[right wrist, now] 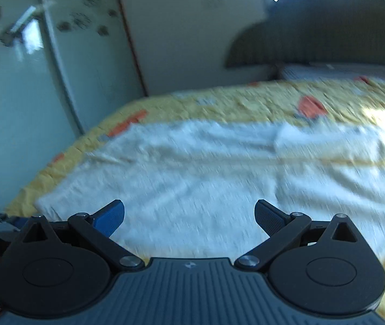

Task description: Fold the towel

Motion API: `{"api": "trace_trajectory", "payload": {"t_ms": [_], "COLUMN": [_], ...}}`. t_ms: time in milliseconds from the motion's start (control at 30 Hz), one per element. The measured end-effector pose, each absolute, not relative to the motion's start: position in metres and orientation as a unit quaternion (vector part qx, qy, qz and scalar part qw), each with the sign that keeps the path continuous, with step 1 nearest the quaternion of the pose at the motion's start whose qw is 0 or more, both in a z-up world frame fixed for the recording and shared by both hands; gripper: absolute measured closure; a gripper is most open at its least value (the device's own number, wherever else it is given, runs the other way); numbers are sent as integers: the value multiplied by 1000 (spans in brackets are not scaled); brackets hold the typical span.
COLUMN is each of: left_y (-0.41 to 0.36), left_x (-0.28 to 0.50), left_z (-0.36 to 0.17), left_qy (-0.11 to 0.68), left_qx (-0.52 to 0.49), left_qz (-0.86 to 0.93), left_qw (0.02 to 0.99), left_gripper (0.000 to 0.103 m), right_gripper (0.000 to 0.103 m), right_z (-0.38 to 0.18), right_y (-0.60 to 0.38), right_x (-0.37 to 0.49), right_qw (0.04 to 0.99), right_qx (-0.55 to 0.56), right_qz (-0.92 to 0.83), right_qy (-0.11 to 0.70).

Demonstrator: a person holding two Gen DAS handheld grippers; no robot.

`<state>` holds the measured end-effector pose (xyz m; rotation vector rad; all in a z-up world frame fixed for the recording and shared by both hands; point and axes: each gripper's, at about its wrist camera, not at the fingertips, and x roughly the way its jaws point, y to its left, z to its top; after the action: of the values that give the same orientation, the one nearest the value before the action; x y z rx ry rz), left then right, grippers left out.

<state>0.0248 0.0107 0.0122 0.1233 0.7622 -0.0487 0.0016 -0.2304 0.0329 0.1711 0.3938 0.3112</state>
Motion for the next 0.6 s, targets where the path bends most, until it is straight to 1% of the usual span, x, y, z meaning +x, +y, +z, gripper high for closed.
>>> {"api": "trace_trajectory", "payload": {"t_ms": [33, 67, 133, 167, 233, 333, 400, 467, 500, 533, 600], "left_y": [15, 19, 27, 31, 37, 44, 48, 50, 51, 52, 54], "left_x": [33, 42, 60, 73, 95, 125, 143, 160, 168, 177, 195], "left_z": [18, 23, 33, 39, 46, 55, 58, 59, 59, 57, 53], "left_qy": [366, 360, 350, 343, 331, 324, 324, 330, 335, 341, 354], "left_qx": [55, 52, 49, 53, 67, 80, 81, 82, 81, 79, 74], "left_qz": [-26, -24, -9, 6, 30, 43, 43, 40, 37, 33, 27], "left_qw": [929, 931, 936, 938, 941, 942, 942, 939, 938, 936, 932], "left_gripper": [2, 2, 2, 2, 2, 2, 1, 1, 1, 1, 1], "right_gripper": [0, 0, 0, 0, 0, 0, 1, 1, 2, 8, 14], "right_z": [37, 43, 48, 49, 46, 21, 4, -9, -15, -20, -31], "right_y": [-231, -230, -231, -235, -250, -269, -268, -257, -251, -246, -236], "right_x": [18, 43, 98, 130, 194, 283, 328, 363, 377, 388, 411], "right_qw": [962, 955, 948, 946, 930, 894, 887, 882, 879, 877, 865], "right_qx": [55, 20, -20, -19, 25, 95, 93, 62, 44, 32, 16], "right_qz": [188, 217, 218, 213, 228, 283, 290, 296, 301, 305, 324], "right_qy": [191, 203, 231, 244, 289, 335, 348, 362, 367, 370, 383]}}
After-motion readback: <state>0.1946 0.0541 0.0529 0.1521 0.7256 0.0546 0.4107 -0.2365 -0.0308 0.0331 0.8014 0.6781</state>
